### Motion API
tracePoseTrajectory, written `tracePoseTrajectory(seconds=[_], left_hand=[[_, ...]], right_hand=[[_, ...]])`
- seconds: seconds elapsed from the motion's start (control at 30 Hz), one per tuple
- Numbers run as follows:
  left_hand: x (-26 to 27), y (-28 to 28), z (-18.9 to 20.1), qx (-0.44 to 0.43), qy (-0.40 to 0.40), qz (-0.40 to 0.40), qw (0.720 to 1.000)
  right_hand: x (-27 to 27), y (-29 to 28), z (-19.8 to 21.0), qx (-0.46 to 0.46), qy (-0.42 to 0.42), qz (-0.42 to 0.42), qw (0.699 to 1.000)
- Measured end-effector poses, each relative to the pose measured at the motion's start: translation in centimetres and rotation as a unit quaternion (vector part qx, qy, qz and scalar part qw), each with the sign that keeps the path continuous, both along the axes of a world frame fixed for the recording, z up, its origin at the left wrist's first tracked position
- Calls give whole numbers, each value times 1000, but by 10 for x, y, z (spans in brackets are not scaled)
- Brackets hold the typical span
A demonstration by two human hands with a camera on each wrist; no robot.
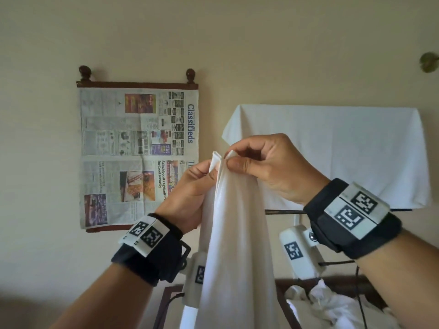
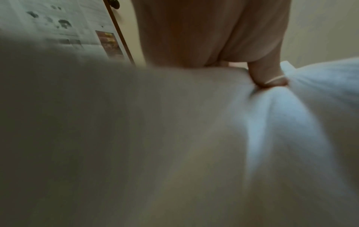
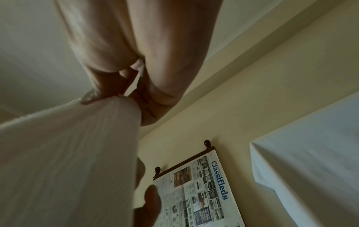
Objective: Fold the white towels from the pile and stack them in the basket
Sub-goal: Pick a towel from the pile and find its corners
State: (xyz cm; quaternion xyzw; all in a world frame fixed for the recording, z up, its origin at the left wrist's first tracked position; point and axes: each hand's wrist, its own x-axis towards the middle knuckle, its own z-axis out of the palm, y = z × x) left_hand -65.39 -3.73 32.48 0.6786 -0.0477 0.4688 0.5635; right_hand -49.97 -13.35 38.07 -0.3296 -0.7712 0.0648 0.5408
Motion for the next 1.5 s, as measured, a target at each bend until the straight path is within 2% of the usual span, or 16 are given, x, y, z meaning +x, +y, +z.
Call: tracePoseTrajectory(seconds=[0.1, 0.23, 0.47, 0.53, 0.6, 0.7, 0.83, 0.97, 1.07, 1.13, 1.17, 1.3, 1.37, 1.5], left_hand=[[11, -7, 0, -12, 59, -25, 998], [31, -24, -6, -80, 117, 1, 990], [59, -35, -38, -114, 178, 116, 970], [71, -51, -44, -87, 191, 166, 964], [83, -58, -46, -8, 187, 243, 952], [91, -54, -47, 87, 185, 346, 916], [101, -51, -61, 124, 202, 395, 888], [121, -54, -74, 30, 203, 333, 921], [132, -55, -80, -27, 190, 313, 930], [134, -52, -81, -51, 189, 326, 925], [133, -49, -82, -54, 186, 333, 923], [120, -37, -78, -36, 208, 387, 898], [110, -33, -77, -21, 225, 400, 888], [97, -31, -83, 5, 247, 423, 872]], right_hand=[[12, -1, -3, -31, -17, 29, 999], [35, 1, -11, -103, -68, 42, 991], [85, 2, -41, -127, -46, -80, 988], [93, 3, -48, -143, -51, -86, 985], [100, 3, -51, -148, -58, -88, 983], [111, 3, -55, -131, -75, -104, 983], [128, 0, -68, -122, -80, -120, 982], [144, 0, -92, -133, -22, -113, 985], [158, -3, -131, -240, 57, -40, 968], [170, -8, -172, -346, 84, 17, 934], [177, -11, -195, -381, 77, 17, 921], [212, -17, -296, -413, -20, -83, 907], [229, -21, -340, -449, -41, -134, 882], [259, -36, -388, -470, -77, -216, 852]])
